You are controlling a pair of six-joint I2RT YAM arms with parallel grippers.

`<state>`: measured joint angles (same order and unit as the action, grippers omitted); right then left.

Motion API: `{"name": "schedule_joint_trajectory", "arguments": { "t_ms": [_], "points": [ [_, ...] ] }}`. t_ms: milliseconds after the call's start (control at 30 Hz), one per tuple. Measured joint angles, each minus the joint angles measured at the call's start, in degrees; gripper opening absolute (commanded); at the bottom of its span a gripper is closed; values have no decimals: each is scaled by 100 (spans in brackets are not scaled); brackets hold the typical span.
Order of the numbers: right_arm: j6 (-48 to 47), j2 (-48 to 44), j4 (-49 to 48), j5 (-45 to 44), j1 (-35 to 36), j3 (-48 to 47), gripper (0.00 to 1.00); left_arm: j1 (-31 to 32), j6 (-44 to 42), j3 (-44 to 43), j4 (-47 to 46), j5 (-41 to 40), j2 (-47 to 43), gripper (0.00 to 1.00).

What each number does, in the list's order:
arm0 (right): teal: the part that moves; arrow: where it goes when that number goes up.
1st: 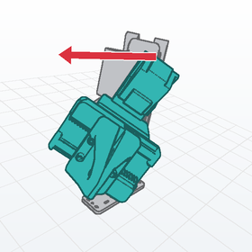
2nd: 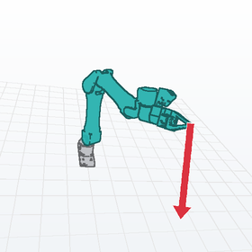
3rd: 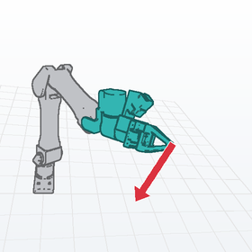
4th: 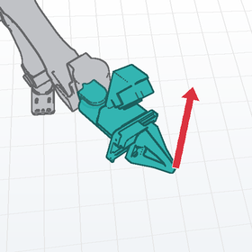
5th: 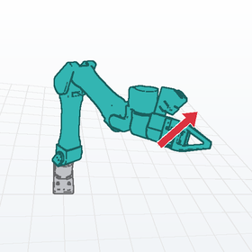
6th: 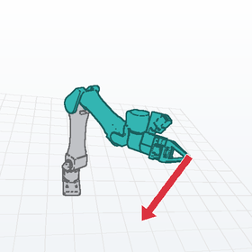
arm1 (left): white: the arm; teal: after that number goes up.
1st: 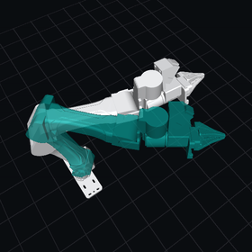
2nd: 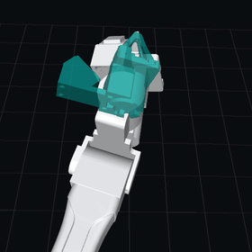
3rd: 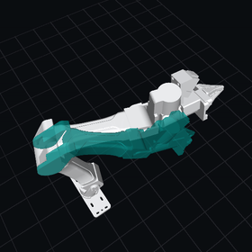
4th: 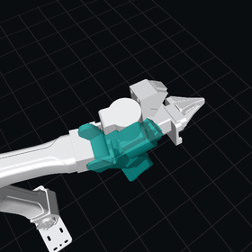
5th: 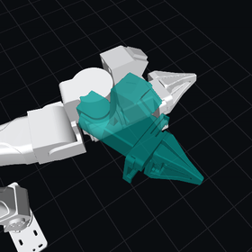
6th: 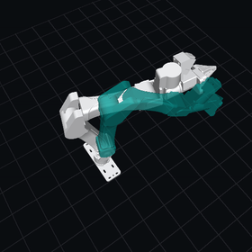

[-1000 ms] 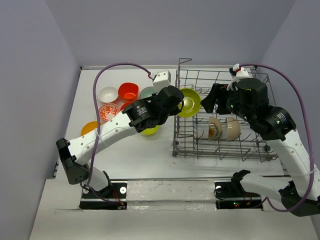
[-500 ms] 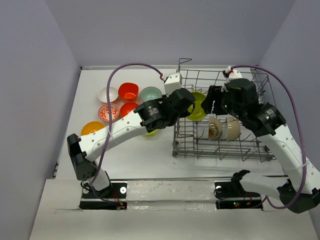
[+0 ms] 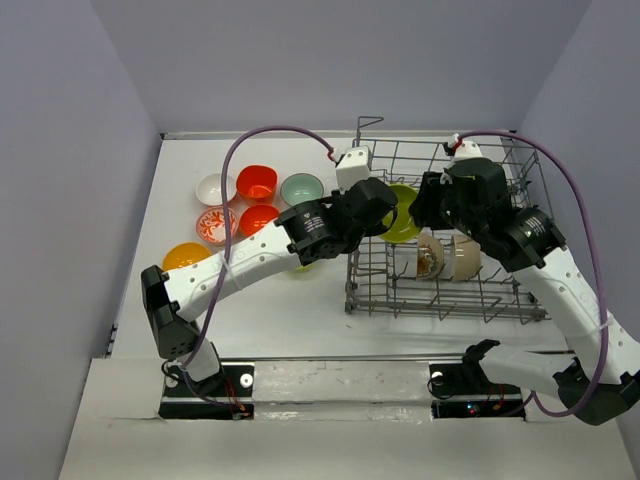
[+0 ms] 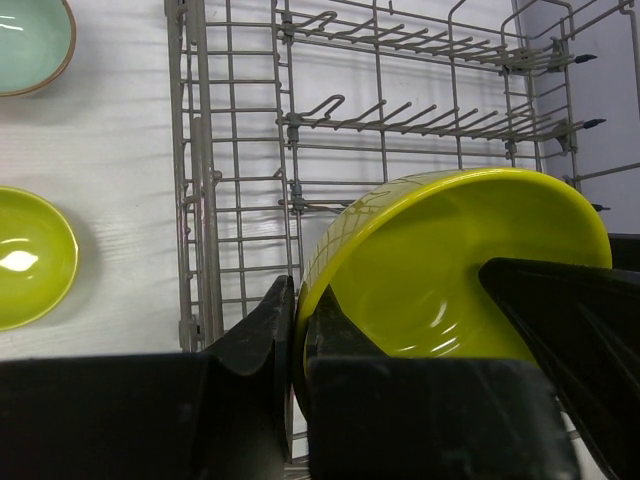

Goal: Load the bowls into the dish rack
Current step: Pass from the left arm to the right

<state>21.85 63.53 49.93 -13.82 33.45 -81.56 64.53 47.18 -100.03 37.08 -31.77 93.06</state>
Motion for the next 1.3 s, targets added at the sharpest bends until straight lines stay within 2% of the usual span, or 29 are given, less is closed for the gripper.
{"name": "schedule_joint_trajectory", "arguments": {
  "t_ms": [100, 133, 200, 333, 400, 500, 600, 700, 933, 1000, 1133, 1300],
  "points": [
    [-15, 0, -44, -46, 0, 0, 21, 0, -2, 0, -2, -2, 22, 0],
    [-24, 2, -52, -55, 0, 0, 10, 0, -4, 0, -15, 0, 35, 0],
    [-131, 15, -26, -87, 2, 0, 1, 2, -59, -20, -85, 13, 72, 0],
    [-278, 72, 13, -190, 42, 66, 1, 11, -197, -63, -81, -13, 140, 4],
    [-286, 72, 31, -229, 42, 74, 1, 11, -212, -63, -105, -13, 173, 15],
    [-275, 70, 63, -341, 42, 74, 1, 11, -258, -90, -129, -4, 188, 44],
    [-256, 70, 94, -487, 37, 55, 1, 22, -380, -223, -271, 20, 188, 63],
    [-262, 70, 216, -739, 37, -55, 1, 31, -527, -332, -461, 26, 188, 76],
    [-352, -114, 525, -1934, 37, -164, 1, 33, -911, -321, -752, 52, 39, 83],
    [-382, -192, 614, -2433, 37, -164, 1, 31, -1045, 37, -1036, 55, -260, 83],
    [-442, -267, 699, -3633, 37, -48, 1, -103, -1187, 1220, -1486, 278, -1438, 84],
    [-490, -105, 866, -4955, 37, 463, 1, -632, -1222, 2170, -2057, 507, -2277, 84]
  ]
}}
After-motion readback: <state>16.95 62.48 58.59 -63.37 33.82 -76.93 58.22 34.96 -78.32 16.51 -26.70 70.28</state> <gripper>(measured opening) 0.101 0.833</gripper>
